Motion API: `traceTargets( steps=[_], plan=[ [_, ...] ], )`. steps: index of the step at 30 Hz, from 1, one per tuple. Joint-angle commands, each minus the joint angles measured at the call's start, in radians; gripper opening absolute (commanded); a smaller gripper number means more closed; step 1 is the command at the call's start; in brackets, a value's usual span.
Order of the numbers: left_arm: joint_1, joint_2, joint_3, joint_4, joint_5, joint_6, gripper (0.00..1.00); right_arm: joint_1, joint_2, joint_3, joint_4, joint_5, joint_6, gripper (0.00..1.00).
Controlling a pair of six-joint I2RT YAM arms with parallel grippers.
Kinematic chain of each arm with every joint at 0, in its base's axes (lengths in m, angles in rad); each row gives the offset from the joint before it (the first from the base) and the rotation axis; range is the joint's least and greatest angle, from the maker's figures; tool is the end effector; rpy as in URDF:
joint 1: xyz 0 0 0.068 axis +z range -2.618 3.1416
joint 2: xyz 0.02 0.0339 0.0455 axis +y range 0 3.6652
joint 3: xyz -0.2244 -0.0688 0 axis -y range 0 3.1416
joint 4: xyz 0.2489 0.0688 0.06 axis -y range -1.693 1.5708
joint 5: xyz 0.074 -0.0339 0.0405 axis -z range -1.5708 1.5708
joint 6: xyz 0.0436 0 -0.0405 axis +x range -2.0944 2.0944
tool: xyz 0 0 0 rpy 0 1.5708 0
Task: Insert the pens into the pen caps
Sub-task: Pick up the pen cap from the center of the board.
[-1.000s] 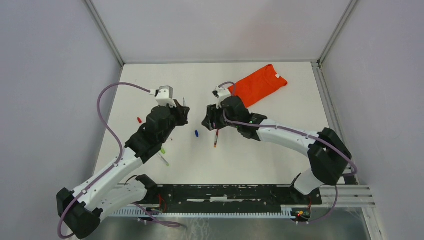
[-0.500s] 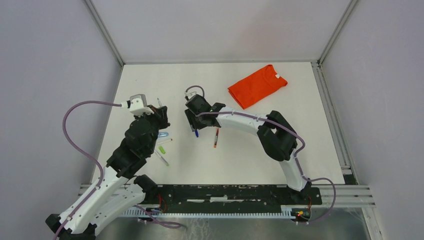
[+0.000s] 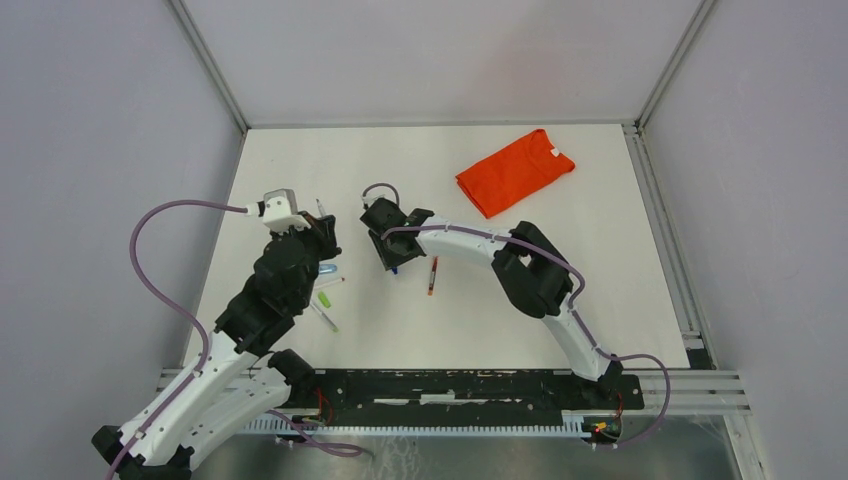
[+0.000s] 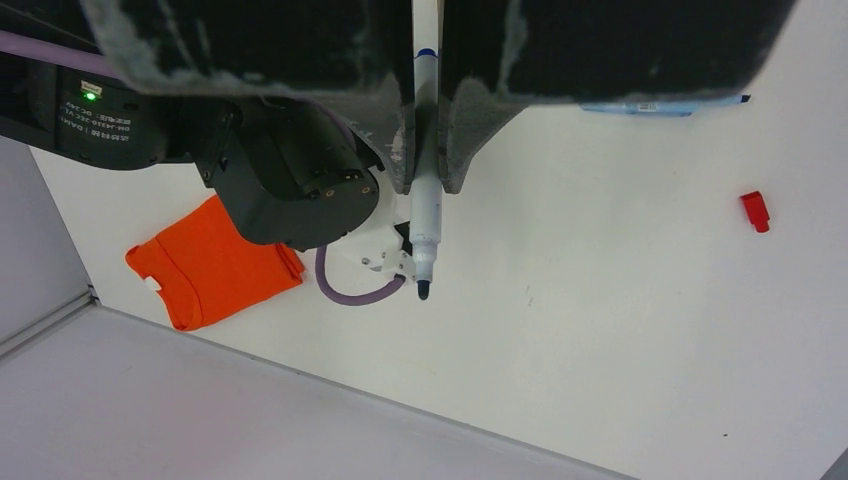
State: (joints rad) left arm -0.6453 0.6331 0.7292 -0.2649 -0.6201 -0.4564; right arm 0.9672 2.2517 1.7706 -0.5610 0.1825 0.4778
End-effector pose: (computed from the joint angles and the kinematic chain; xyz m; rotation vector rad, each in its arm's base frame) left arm 0.1662 -0.0934 0.3115 -0.2897 1.6912 -0.2795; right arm 0.2725 0.3813 0.1250 -0.5702 2.5505 0.2883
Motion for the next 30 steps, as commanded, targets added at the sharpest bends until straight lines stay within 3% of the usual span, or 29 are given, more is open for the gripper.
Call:
traceTargets(
  steps=[1,6,11,18,24,30],
  plan=[
    [0.004,0.001,-0.005,0.007,0.005,-0.042,0.02,0.009,0.041,0.066,-0.058,0.016,0.009,0.39],
    [0.003,0.007,-0.004,0.007,0.008,-0.042,0.02,0.016,0.061,0.082,-0.089,0.016,-0.003,0.36],
    [0.004,0.019,0.001,0.009,0.012,-0.035,0.02,0.015,0.042,0.068,-0.107,0.016,-0.022,0.24],
    [0.004,0.037,0.007,0.011,0.014,-0.019,0.02,0.005,-0.157,-0.039,0.059,-0.108,-0.114,0.13],
    [0.004,0.037,0.006,0.049,0.063,0.017,0.02,-0.105,-0.433,-0.331,0.127,-0.123,-0.13,0.11],
    [0.004,0.046,-0.013,0.131,0.153,0.047,0.02,-0.239,-0.614,-0.612,0.043,-0.042,-0.197,0.11]
  ],
)
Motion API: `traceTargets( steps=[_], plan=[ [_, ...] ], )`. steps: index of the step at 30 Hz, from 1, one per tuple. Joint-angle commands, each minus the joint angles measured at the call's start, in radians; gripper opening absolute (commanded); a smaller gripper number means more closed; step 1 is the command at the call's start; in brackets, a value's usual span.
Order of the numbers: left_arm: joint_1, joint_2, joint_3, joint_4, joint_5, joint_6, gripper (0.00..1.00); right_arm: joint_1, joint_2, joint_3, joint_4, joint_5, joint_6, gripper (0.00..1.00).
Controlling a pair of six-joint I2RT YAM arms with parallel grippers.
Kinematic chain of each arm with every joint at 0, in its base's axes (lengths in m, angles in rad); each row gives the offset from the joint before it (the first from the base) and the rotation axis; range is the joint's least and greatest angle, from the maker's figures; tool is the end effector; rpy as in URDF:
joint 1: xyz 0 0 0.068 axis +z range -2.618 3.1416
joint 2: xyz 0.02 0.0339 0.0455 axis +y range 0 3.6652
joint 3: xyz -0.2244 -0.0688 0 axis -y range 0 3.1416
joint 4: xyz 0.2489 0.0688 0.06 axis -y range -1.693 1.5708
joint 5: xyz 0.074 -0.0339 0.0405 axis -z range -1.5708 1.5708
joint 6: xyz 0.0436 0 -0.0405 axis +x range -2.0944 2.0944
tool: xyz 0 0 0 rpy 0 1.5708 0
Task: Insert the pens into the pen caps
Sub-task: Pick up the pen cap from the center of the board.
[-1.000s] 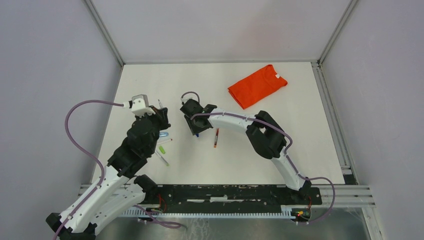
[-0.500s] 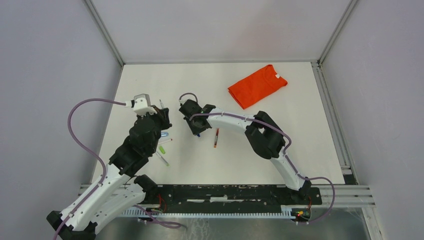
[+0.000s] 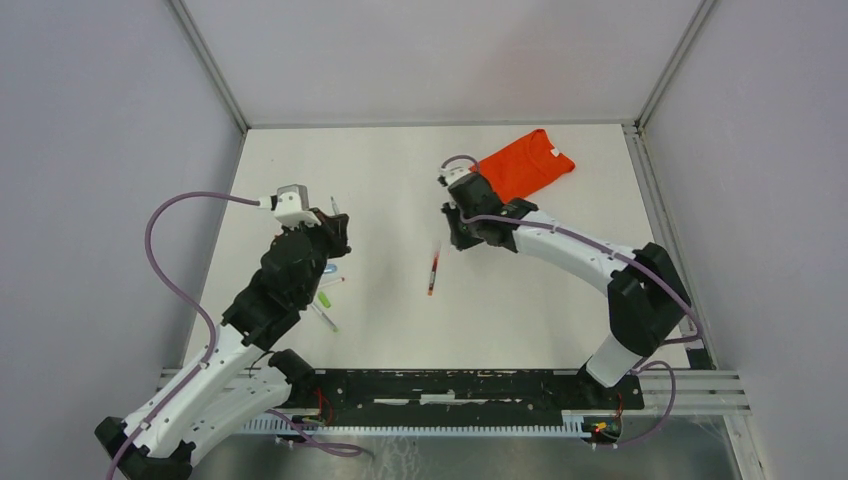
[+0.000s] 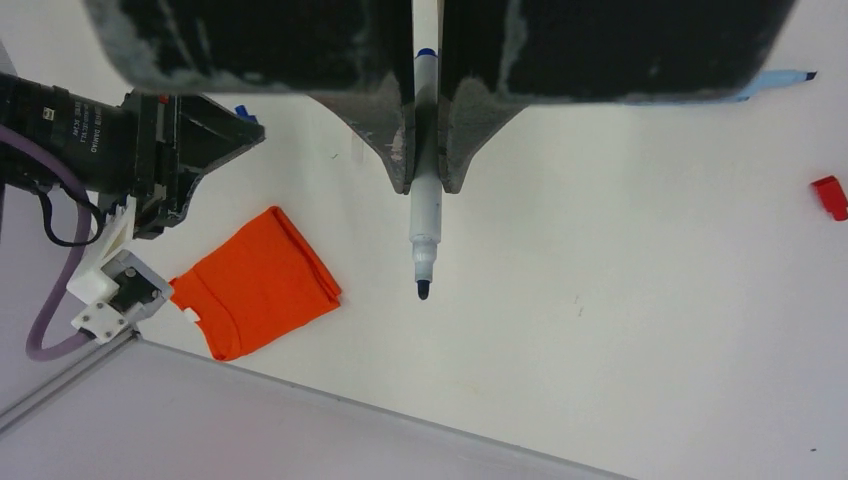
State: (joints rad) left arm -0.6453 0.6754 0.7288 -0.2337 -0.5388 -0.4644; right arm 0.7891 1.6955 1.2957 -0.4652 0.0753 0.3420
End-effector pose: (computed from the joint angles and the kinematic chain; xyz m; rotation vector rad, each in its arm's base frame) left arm 0.1731 -0.1023 0.3070 -0.2355 1.7217 -0.3468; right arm 0.2677 0.2651 0.2051 -0.5154 2.4222 0.4100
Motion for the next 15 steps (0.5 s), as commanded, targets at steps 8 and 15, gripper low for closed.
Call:
traceTargets(
  steps=[8,15],
  plan=[
    [0.003,0.028,-0.02,0.176,0.115,0.084,0.02,-0.079,-0.095,-0.31,-0.095,0.017,-0.079,0.11],
    [0.003,0.055,0.001,0.177,0.131,0.118,0.02,-0.081,-0.06,-0.326,-0.113,-0.034,-0.089,0.13]
  ],
)
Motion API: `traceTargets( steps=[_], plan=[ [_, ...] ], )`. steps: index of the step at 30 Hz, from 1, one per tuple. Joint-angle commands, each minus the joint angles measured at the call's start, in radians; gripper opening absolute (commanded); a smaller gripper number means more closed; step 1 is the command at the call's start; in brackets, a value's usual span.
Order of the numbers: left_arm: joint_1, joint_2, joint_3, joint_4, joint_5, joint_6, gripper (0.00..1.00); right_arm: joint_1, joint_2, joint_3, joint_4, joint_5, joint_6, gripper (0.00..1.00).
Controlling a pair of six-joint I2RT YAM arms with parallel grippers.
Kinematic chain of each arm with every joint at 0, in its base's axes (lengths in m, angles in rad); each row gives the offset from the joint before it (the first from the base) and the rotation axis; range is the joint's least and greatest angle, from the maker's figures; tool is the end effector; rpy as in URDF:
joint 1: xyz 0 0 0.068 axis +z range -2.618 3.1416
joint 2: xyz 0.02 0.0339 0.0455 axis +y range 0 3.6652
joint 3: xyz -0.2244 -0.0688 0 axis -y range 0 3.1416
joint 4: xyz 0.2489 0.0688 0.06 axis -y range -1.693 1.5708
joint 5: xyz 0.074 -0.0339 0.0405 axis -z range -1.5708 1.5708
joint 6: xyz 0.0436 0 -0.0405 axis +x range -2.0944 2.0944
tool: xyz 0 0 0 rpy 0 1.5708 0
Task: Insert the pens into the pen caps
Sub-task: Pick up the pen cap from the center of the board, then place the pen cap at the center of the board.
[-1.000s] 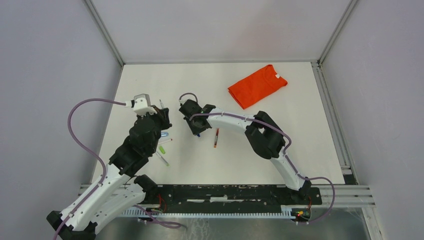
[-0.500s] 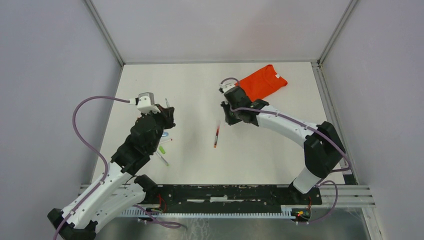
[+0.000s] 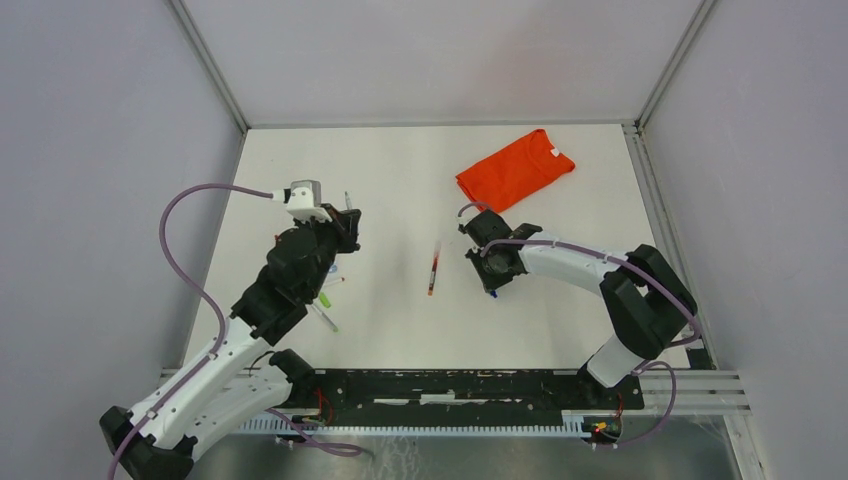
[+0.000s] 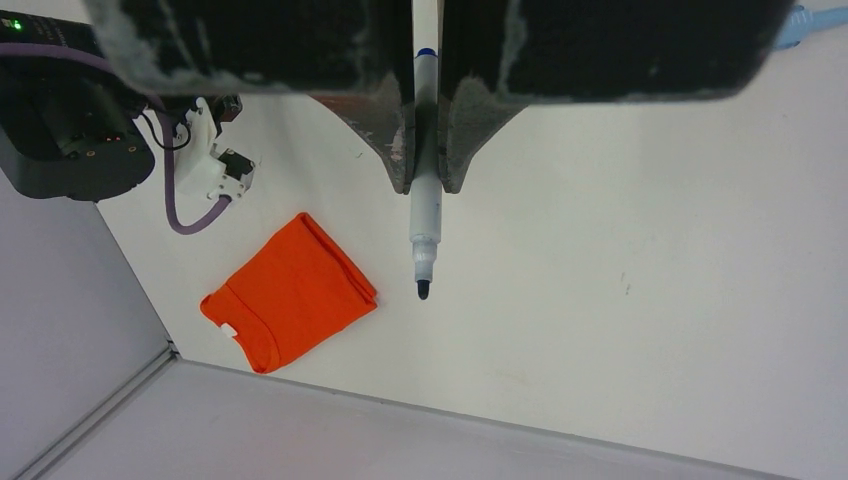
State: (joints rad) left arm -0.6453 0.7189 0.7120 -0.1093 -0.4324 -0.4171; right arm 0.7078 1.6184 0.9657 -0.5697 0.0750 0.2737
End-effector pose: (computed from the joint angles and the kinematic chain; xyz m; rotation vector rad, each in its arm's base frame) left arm 0.1814 -0.1137 0.3064 -0.1337 1.6896 -0.4350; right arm 0.2338 0.1958 0.1237 -0.5841 2.7345 0.1394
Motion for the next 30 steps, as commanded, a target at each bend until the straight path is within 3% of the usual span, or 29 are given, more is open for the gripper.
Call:
traceTargets(
  steps=[1,9,21,26,30],
  plan=[
    [0.004,0.014,0.018,0.052,0.027,0.072,0.02,0.001,0.024,0.004,-0.012,-0.035,-0.024,0.14],
    [0.003,0.02,0.019,0.054,0.034,0.075,0.02,0.001,0.069,0.003,-0.042,-0.002,-0.035,0.17],
    [0.004,0.031,0.026,0.052,0.05,0.083,0.02,0.001,0.103,0.006,-0.107,-0.001,-0.069,0.33],
    [0.004,0.03,0.027,0.051,0.054,0.083,0.02,0.0,0.123,0.017,-0.112,-0.002,-0.077,0.32],
    [0.004,0.033,0.027,0.051,0.058,0.082,0.02,0.002,0.13,0.026,-0.094,-0.006,-0.08,0.24]
  ],
)
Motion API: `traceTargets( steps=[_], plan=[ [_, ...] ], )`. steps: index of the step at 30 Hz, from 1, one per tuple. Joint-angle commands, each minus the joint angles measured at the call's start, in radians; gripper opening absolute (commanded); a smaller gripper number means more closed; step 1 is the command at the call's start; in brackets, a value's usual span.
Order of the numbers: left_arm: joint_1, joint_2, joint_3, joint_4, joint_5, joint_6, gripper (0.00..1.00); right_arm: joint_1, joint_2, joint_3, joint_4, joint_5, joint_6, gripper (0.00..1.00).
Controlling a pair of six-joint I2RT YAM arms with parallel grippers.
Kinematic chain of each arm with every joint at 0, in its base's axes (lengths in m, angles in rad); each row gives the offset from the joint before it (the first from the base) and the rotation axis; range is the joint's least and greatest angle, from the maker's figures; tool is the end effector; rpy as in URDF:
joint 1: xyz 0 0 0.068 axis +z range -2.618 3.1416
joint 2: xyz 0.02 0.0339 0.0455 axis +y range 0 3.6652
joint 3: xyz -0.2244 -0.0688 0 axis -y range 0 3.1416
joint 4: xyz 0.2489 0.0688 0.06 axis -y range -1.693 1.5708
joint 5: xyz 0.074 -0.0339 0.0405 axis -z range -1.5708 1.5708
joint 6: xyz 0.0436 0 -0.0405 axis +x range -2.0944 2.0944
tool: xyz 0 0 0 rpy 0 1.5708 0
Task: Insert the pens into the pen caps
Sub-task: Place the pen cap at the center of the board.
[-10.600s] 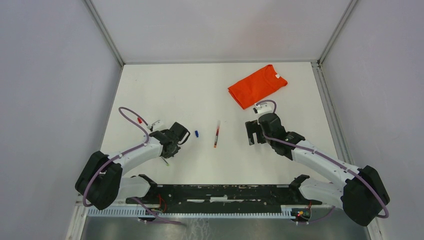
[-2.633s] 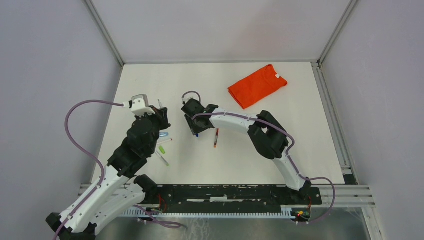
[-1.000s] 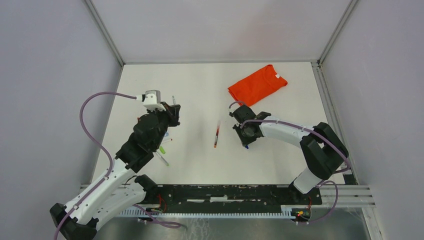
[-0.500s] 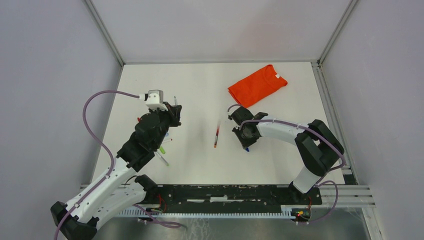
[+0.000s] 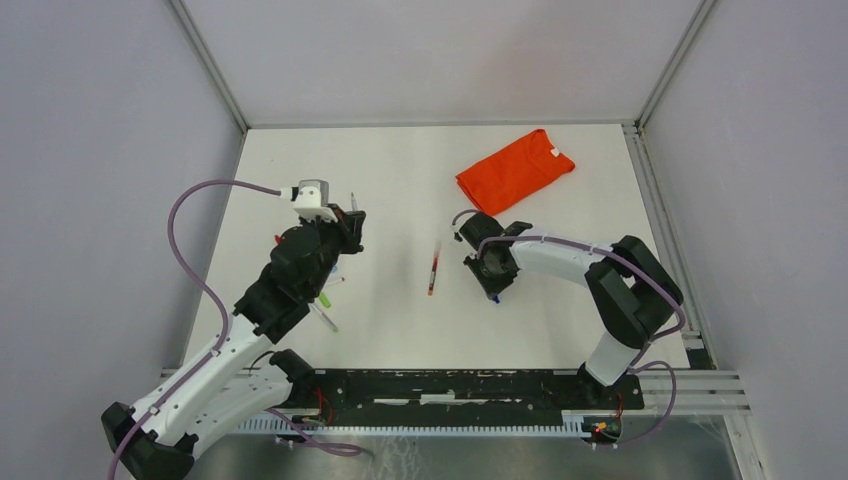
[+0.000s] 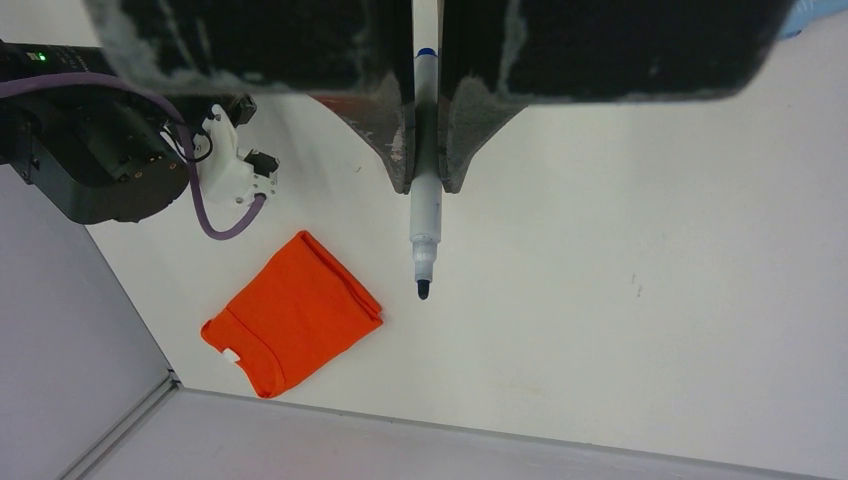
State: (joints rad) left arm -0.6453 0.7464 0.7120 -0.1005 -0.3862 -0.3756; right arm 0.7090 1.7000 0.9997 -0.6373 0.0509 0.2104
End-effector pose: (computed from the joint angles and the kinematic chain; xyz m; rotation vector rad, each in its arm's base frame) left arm 0.1852 -0.1189 0.3019 -0.0588 1.7135 -0.4329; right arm 0.2330 0.1969 0.1071 -0.7093 2.8212 0.0848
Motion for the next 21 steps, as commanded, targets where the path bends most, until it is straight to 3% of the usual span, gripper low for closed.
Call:
traceTargets(
  steps=[1,10,16,21],
  plan=[
    [0.004,0.006,0.029,0.043,0.013,0.038,0.02,0.0,0.049,-0.005,-0.023,0.016,-0.019,0.22],
    [0.004,0.018,0.06,0.051,0.078,0.033,0.02,-0.011,-0.136,-0.014,0.094,0.014,-0.037,0.06],
    [0.003,0.049,0.078,0.053,0.144,0.038,0.02,-0.026,-0.372,-0.127,0.317,0.046,-0.089,0.02],
    [0.003,0.106,0.064,0.15,0.272,0.047,0.02,-0.051,-0.561,-0.24,0.509,0.134,-0.1,0.0]
  ],
)
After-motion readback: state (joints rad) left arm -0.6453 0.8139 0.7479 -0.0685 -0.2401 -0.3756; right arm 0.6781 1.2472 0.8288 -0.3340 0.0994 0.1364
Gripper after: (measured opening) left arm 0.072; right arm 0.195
